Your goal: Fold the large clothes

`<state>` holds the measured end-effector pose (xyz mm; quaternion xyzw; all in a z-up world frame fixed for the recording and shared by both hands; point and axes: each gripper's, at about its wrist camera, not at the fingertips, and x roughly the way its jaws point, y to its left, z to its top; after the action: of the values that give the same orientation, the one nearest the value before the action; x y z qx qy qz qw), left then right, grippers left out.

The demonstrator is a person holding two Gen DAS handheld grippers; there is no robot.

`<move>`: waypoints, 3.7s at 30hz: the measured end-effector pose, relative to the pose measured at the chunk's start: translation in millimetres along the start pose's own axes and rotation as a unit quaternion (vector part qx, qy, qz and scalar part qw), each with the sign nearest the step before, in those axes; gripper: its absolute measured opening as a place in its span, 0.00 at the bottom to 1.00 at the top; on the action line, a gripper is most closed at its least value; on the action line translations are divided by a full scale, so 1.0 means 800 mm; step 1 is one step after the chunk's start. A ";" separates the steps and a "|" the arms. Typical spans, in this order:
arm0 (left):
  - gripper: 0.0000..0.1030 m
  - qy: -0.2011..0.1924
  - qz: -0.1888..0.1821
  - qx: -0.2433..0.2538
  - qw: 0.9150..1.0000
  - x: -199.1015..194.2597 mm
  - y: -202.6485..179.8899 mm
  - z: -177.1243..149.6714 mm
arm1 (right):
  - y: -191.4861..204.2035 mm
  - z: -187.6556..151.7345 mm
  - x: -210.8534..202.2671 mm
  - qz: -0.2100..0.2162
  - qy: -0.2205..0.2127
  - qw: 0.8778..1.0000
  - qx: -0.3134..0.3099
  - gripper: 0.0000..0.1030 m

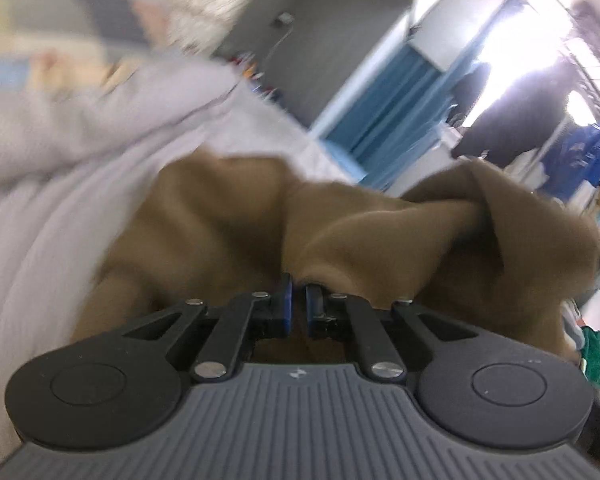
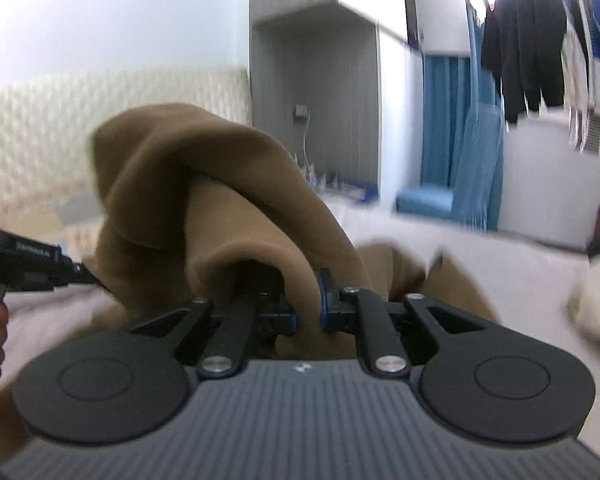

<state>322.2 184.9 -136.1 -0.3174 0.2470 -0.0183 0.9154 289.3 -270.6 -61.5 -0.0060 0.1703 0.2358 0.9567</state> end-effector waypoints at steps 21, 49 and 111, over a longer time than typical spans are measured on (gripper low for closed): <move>0.43 -0.004 -0.055 -0.050 0.997 -0.051 0.015 -0.003 | -0.022 -0.043 -0.025 0.035 0.122 0.975 0.181 0.49; 0.34 0.049 -0.070 0.161 0.983 0.069 -0.119 -0.035 | 0.012 -0.019 0.054 0.046 0.057 0.988 0.137 0.29; 0.54 0.140 0.060 0.139 0.978 -0.172 -0.050 -0.069 | -0.094 -0.031 -0.158 0.004 0.277 0.955 0.105 0.30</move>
<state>180.8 147.5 -88.6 -0.1658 0.3868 -0.0416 0.9062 210.2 -396.6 -48.4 0.0297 0.4526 0.2099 0.8661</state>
